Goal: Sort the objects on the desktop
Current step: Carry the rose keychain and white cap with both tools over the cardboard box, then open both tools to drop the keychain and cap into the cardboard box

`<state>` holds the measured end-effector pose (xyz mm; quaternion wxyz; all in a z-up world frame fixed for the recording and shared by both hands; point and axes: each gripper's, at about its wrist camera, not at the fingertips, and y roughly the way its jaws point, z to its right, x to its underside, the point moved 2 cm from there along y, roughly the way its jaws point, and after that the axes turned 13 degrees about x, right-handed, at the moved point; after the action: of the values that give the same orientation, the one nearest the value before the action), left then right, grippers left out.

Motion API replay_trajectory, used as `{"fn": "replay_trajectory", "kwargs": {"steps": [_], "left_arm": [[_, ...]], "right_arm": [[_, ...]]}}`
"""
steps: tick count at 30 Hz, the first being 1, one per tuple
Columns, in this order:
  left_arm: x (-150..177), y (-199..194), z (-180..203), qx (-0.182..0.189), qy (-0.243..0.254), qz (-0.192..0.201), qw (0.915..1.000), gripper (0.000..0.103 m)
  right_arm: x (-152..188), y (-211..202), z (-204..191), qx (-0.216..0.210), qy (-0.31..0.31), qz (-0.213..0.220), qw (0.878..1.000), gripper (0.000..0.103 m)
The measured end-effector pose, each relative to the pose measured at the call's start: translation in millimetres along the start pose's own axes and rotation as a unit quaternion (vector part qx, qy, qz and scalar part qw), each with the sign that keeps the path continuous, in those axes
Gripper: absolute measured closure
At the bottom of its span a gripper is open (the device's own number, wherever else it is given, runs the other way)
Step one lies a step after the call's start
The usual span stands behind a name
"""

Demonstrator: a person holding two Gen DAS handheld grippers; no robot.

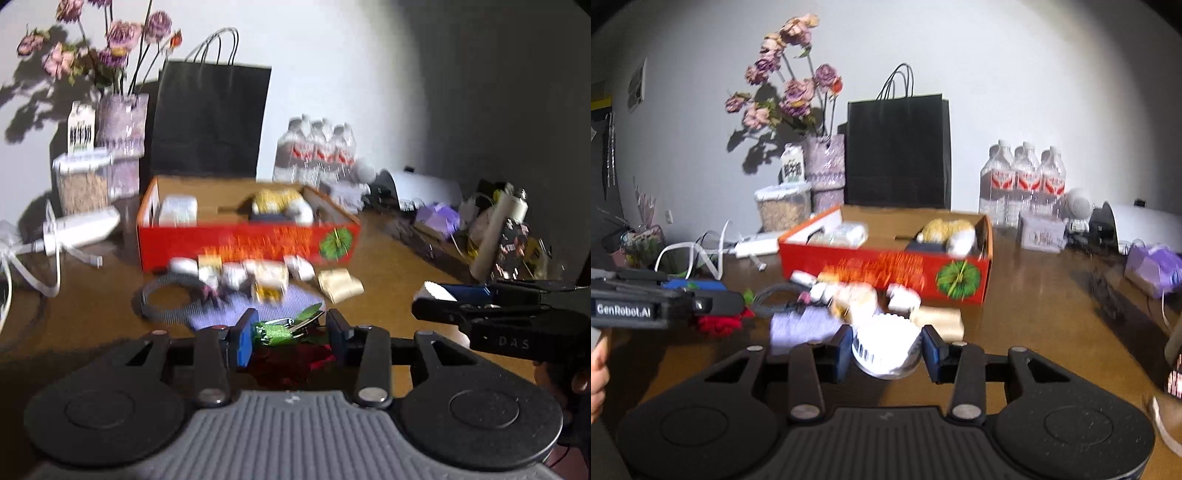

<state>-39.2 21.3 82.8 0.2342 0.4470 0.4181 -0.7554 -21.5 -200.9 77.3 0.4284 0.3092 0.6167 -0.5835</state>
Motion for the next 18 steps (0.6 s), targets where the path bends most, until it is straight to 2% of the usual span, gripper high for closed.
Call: {"fn": "replay_trajectory", "kwargs": {"steps": [4,8,10,12,13,15,18], "left_arm": [[-49,22,-25,-0.024,0.012,0.029,0.9992,0.062],[-112,73,-61,-0.027,0.026,0.032,0.9988,0.062],[-143,112,-84,-0.038,0.031,0.016,0.9987,0.062],[-166,153,-107,-0.035,0.031,-0.021,0.9987,0.062],[-173,176,-118,-0.045,0.031,-0.035,0.9979,0.062],[-179,220,-139,-0.070,0.042,-0.077,0.9937,0.062],[-176,270,-170,-0.089,0.008,-0.128,0.9878,0.061]], "right_arm": [[-47,44,5,-0.001,0.002,0.007,1.000,0.064],[-108,116,4,-0.027,0.010,-0.004,1.000,0.064],[-136,162,-1,-0.040,0.015,-0.024,0.999,0.064],[-161,216,-6,-0.038,0.035,-0.056,0.997,0.064],[-169,241,-9,-0.043,0.040,-0.077,0.995,0.064],[-179,291,-16,-0.048,0.052,-0.117,0.991,0.064],[-178,349,-25,-0.030,0.048,-0.170,0.984,0.064]]}}
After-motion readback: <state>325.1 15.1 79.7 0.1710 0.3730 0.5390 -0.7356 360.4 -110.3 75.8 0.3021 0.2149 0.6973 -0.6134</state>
